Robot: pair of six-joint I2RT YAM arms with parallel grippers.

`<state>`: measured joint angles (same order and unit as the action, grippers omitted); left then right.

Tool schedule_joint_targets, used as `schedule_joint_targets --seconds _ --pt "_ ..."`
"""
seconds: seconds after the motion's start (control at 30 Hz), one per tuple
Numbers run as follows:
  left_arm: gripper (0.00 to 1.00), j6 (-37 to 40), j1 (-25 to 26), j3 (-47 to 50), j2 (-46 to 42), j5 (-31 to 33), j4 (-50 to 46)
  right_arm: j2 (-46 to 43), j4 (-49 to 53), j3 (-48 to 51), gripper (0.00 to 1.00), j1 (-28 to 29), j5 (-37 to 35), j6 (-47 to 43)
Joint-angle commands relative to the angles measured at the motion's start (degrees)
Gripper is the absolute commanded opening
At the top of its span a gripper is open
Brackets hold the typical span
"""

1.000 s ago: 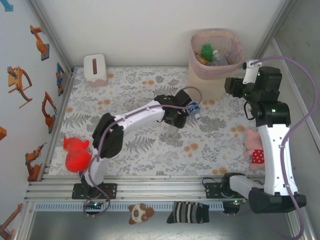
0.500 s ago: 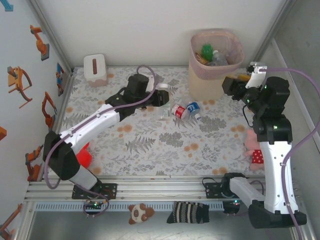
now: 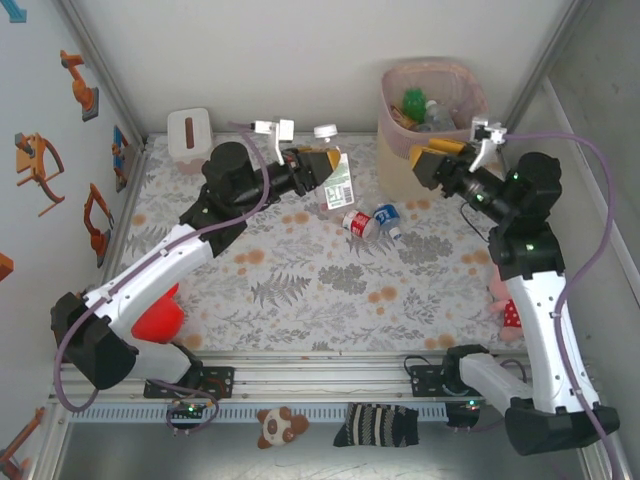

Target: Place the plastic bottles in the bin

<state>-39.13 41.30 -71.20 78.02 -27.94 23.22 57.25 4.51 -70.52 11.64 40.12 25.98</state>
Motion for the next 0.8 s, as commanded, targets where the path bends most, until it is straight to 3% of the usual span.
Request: schedule_joint_targets --seconds 0.0,0.3,0.6,0.77 --pt "0.42 -5.16 -0.08 1.72 -1.59 -7.19 19.06 0.42 -9.00 1.30 0.65 4.85 3.22 1.22" --pt "0.41 -10.89 -0.21 4.22 -0.82 0.68 39.73 3.21 -36.68 9.38 0.75 15.58 -3.43 13.19" --pt "0.40 -14.94 -0.77 1.75 3.66 6.48 51.56 9.35 -46.64 8.32 0.74 21.69 -6.10 16.38" --pt "0.40 -19.34 -1.73 -1.31 7.54 7.49 56.95 12.78 -49.13 5.18 0.65 24.38 -6.17 16.81"
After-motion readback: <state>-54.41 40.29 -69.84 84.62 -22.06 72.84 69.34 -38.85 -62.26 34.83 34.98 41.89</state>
